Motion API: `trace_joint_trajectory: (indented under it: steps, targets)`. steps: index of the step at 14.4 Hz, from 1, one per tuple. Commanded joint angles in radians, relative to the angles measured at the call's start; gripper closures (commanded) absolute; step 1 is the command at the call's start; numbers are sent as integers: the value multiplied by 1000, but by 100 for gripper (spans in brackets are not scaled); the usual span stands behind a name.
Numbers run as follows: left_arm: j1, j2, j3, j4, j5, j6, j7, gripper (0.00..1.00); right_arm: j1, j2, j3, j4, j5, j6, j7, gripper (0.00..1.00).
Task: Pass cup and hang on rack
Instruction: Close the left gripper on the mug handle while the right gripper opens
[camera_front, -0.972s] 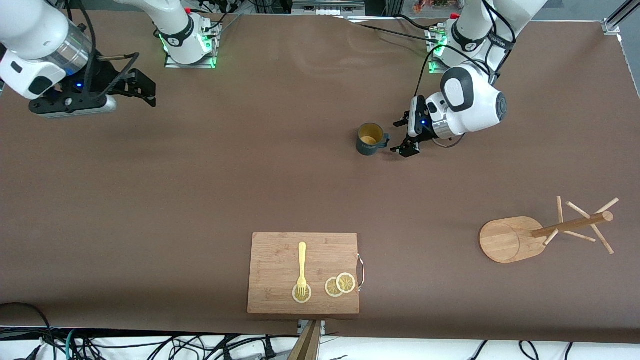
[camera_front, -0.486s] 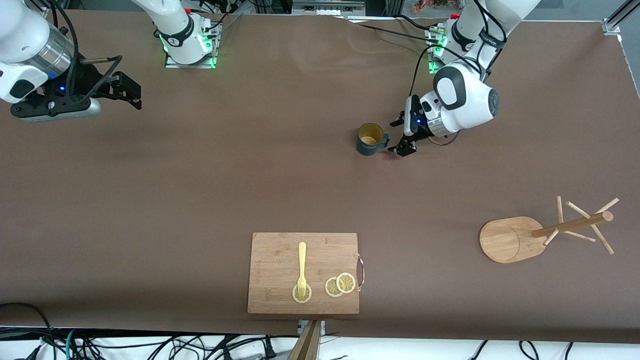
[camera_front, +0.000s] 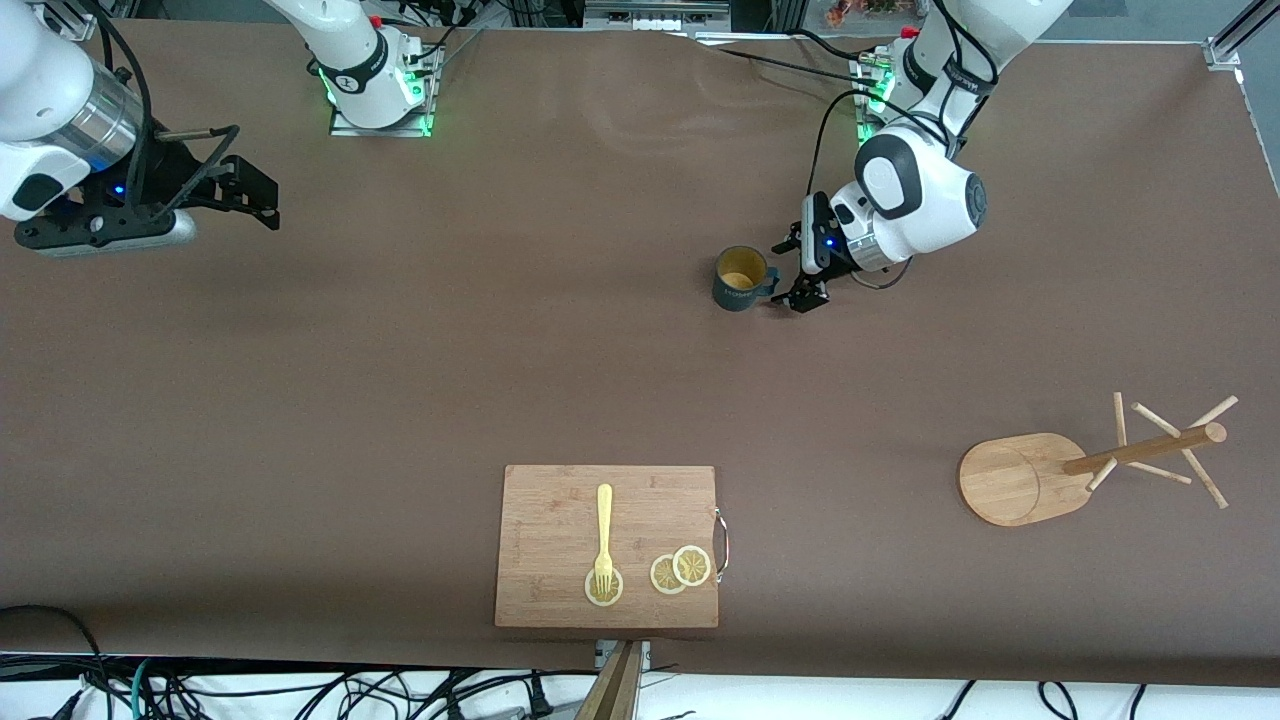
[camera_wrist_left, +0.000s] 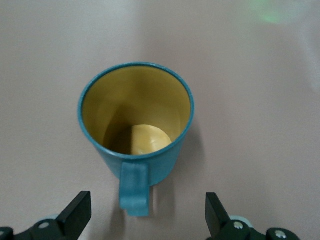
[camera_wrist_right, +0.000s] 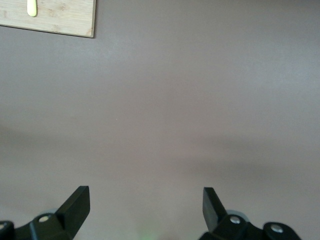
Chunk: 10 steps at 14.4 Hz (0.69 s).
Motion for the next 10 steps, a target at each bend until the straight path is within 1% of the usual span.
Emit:
trace_joint_trajectory:
  steps: [1, 2, 3, 5, 7, 9, 10]
  targets:
    - [-6, 5, -16, 1, -43, 33, 39, 0, -20, 10, 17, 38, -13, -44, 3, 0]
    - [-6, 5, -22, 2, -43, 38, 39, 0, -18, 10, 17, 38, -13, -46, 4, 0]
    - [-4, 7, -25, 2, -43, 38, 39, 4, -20, 10, 17, 36, -15, -47, 4, 0]
    - [-4, 7, -25, 2, -44, 38, 78, 26, -21, 12, 13, 35, -15, -47, 3, 0]
    - [-1, 8, -24, 2, -52, 36, 86, 56, -21, 13, 3, 35, -15, -44, -2, 0]
    - [-1, 14, -24, 1, -99, 36, 88, 60, -21, 18, 2, 38, -15, -47, -8, 0]
    - [-1, 19, -25, 1, -104, 36, 88, 60, -21, 18, 0, 39, -16, -46, -9, 0]
